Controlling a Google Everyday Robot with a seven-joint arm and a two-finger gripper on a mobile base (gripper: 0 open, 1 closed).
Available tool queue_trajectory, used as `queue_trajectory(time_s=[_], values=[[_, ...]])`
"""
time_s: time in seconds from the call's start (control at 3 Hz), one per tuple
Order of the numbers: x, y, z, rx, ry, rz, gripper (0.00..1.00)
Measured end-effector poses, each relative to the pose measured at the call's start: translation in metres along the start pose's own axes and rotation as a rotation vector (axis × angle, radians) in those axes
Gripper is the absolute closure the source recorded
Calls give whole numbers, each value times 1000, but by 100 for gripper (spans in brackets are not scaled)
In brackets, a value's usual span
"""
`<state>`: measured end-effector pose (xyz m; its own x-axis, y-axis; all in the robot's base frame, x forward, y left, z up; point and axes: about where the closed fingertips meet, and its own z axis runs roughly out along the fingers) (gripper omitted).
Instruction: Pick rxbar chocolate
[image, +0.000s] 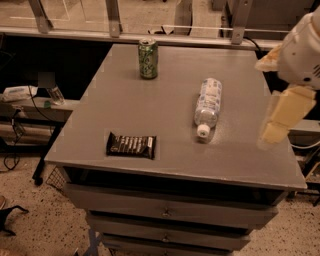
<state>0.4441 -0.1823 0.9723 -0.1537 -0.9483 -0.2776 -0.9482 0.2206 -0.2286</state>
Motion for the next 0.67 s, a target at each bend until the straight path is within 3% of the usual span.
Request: queue_trajectory(time_s=[0.67], values=[[-106,27,52,-136,-231,-136,0]])
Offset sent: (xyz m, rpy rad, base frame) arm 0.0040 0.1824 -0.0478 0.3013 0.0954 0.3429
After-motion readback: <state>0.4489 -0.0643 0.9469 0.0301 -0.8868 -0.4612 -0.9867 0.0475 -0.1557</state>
